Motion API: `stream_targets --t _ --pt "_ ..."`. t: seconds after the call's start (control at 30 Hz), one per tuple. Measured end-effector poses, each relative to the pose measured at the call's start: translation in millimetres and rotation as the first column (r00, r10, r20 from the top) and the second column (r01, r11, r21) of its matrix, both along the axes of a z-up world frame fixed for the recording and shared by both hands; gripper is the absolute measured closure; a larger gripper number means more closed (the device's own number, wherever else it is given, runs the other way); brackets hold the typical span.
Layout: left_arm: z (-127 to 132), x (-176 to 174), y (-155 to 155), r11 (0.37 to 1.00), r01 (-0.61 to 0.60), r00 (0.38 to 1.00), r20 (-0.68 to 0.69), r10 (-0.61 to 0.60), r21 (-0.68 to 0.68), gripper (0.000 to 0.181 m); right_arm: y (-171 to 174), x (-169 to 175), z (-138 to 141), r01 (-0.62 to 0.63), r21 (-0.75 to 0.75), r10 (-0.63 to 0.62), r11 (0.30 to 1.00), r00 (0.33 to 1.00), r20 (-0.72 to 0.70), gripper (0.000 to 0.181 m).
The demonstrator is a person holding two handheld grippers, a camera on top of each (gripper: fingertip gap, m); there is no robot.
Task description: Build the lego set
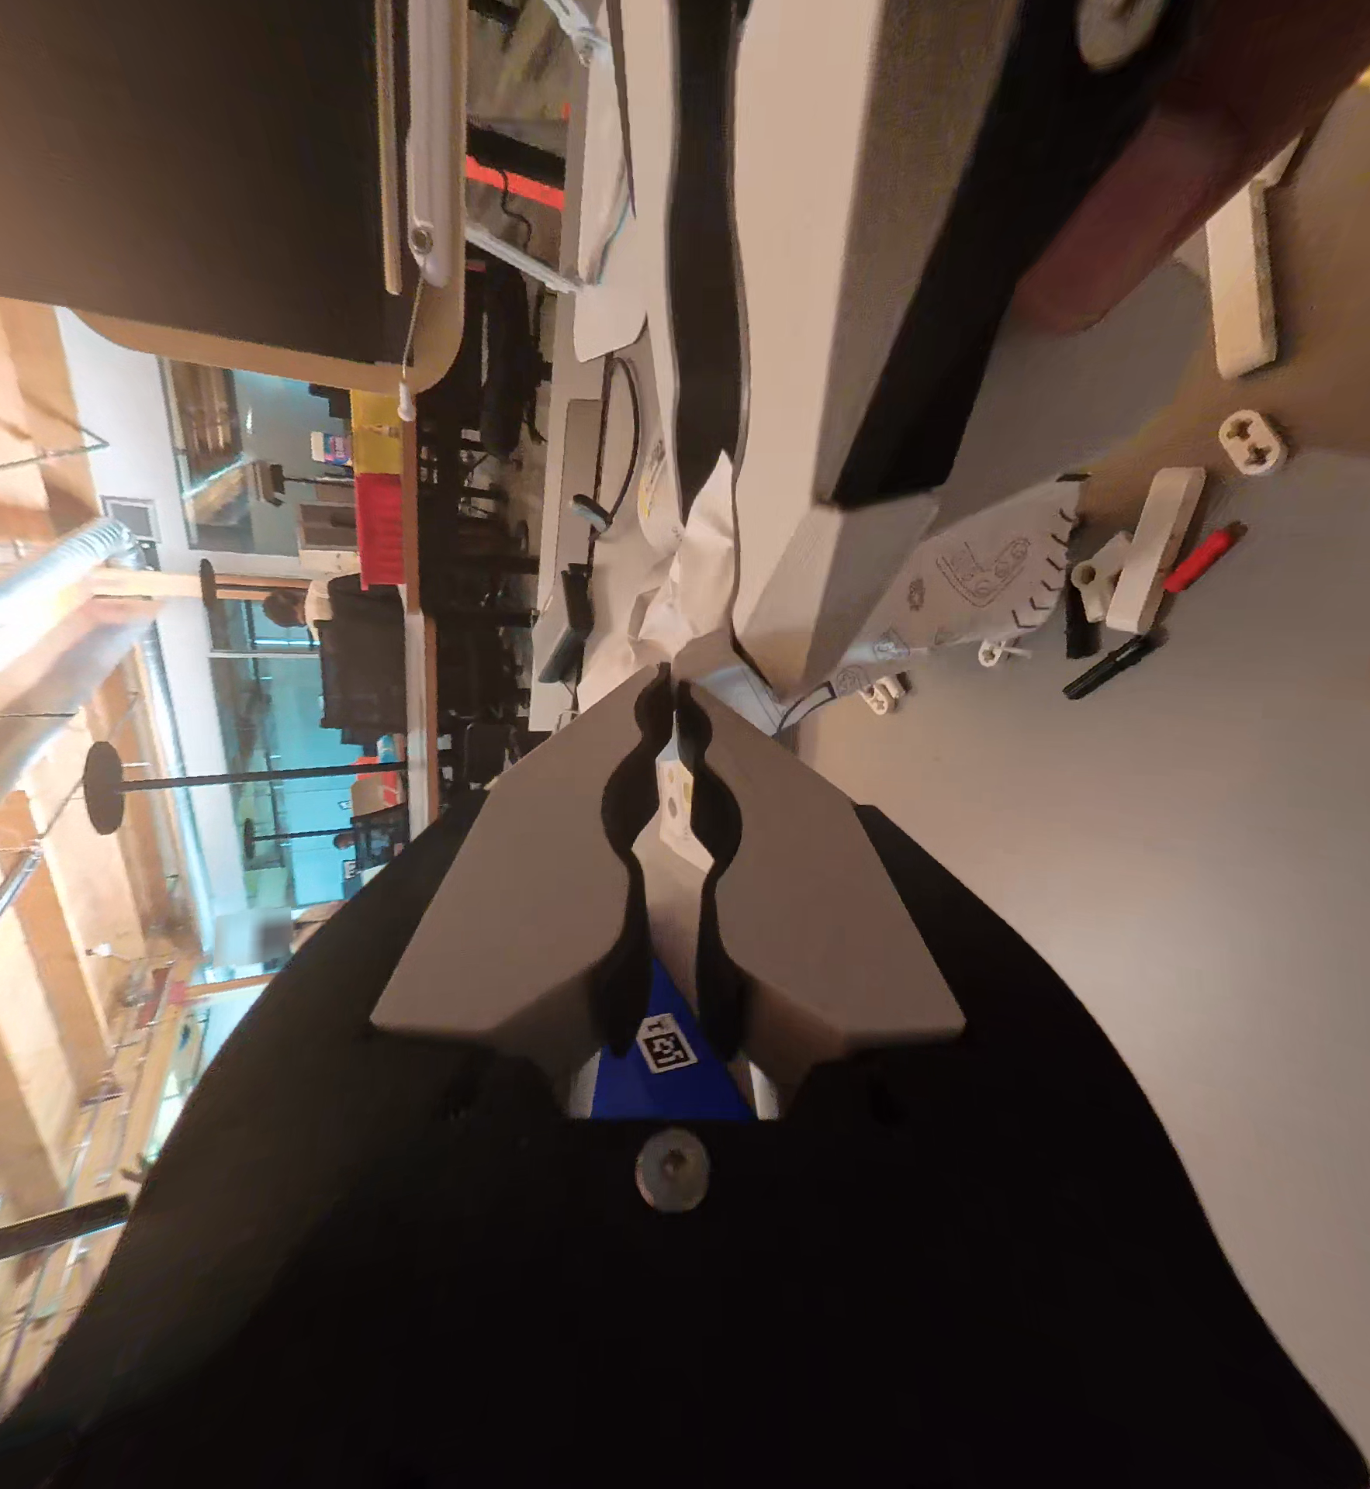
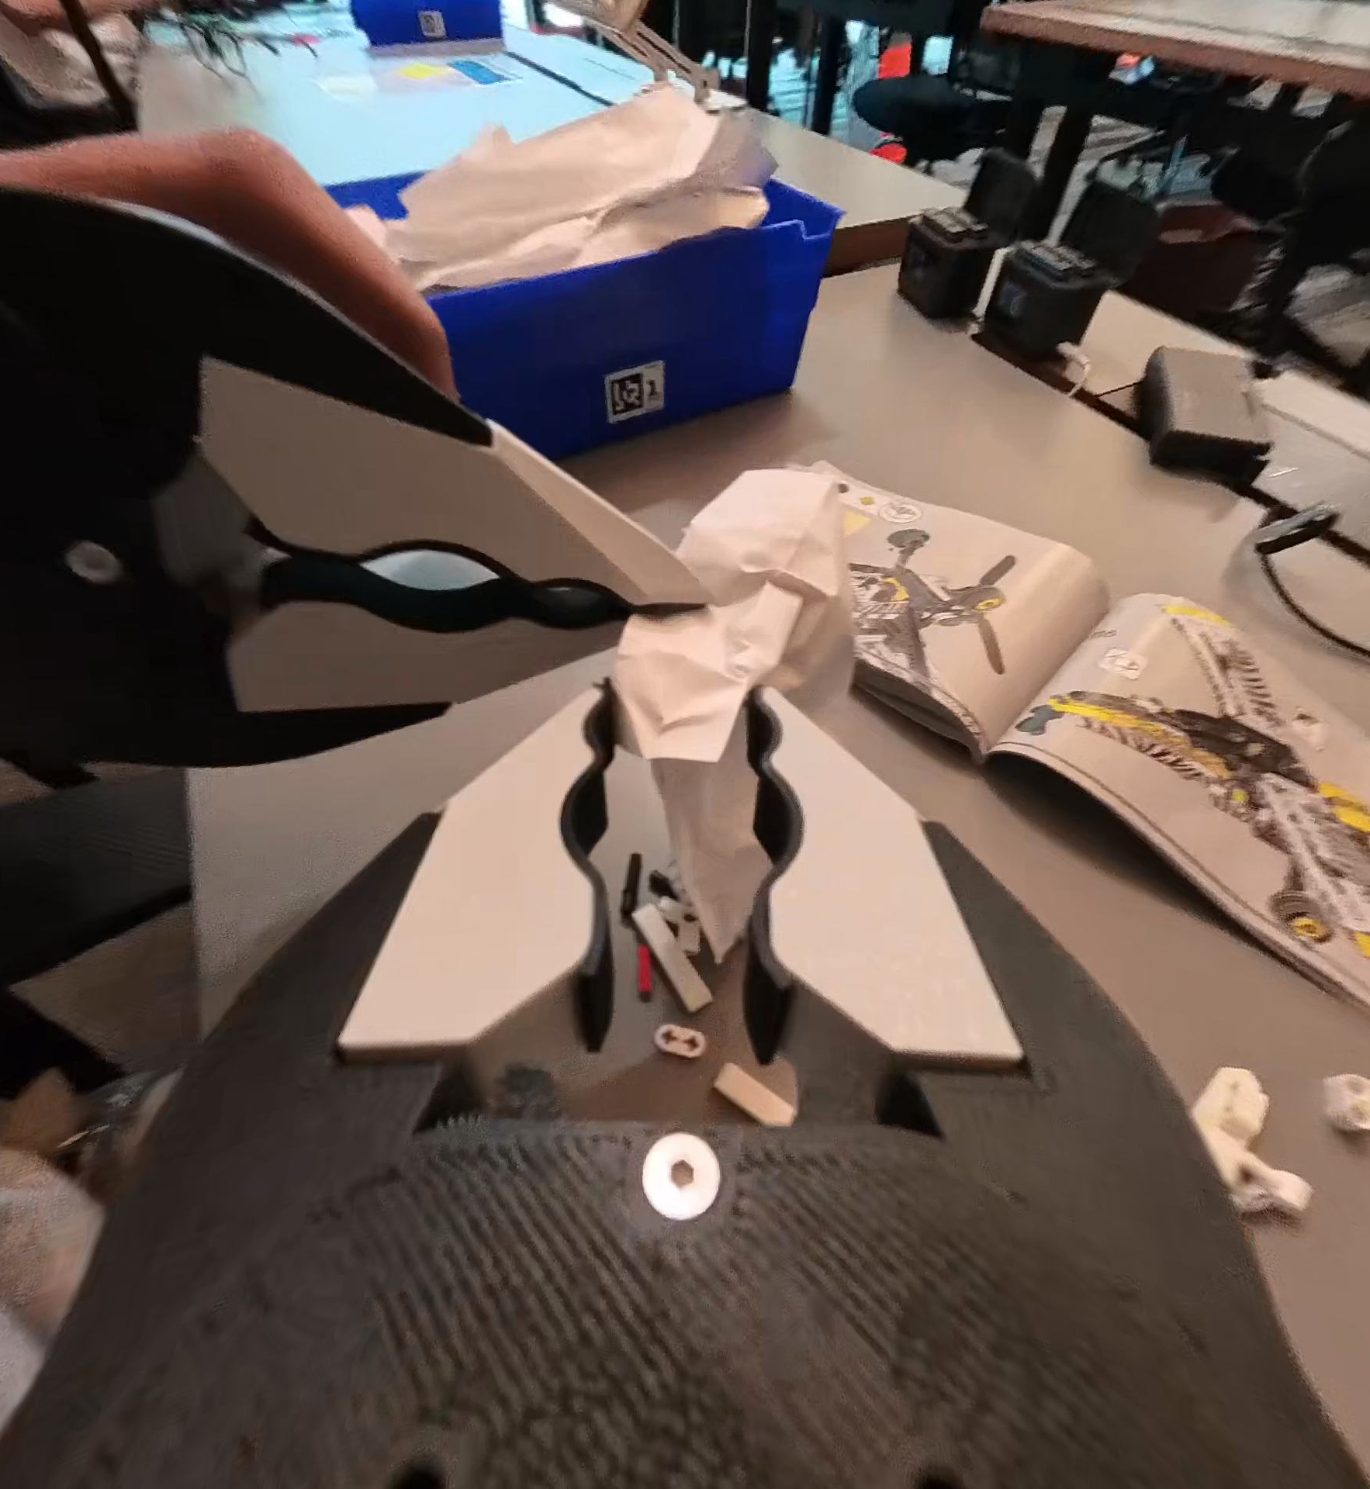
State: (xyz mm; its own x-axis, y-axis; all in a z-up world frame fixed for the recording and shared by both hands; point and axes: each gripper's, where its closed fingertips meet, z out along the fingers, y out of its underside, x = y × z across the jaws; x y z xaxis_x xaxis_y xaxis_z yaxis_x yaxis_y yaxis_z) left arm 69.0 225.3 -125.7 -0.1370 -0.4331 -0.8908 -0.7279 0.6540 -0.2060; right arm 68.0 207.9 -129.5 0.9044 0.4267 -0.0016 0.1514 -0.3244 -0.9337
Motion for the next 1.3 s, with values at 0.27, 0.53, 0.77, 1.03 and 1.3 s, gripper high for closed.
stream_targets --t 0.27,0.53,0.77,1.03,1.3 --pt "16 -12 3 0.909 0.186 0.916 0.400 -0.024 -0.373 0.151 -3 16 -5 -0.010 0.001 0.010 1.000 1.000 -0.006 0.160" --pt "31 -20 5 0.290 0.453 0.842 0.511 0.170 -0.843 0.087 -20 11 33 -0.166 0.202 0.166 0.965 0.986 0.018 0.161" --pt "32 -11 -6 0.008 0.587 0.801 0.582 0.141 -0.810 0.125 -31 5 29 -0.249 0.215 0.223 0.944 0.965 0.137 0.162" --pt "11 -3 12 0.059 0.559 0.800 0.557 0.223 -0.827 0.175 -24 13 14 -0.204 0.131 0.192 0.970 0.977 0.097 0.161" --pt "17 5 33 0.284 0.486 0.784 0.556 0.275 -0.826 0.181 -4 35 -3 -0.058 -0.024 0.056 0.998 0.995 -0.078 0.156"
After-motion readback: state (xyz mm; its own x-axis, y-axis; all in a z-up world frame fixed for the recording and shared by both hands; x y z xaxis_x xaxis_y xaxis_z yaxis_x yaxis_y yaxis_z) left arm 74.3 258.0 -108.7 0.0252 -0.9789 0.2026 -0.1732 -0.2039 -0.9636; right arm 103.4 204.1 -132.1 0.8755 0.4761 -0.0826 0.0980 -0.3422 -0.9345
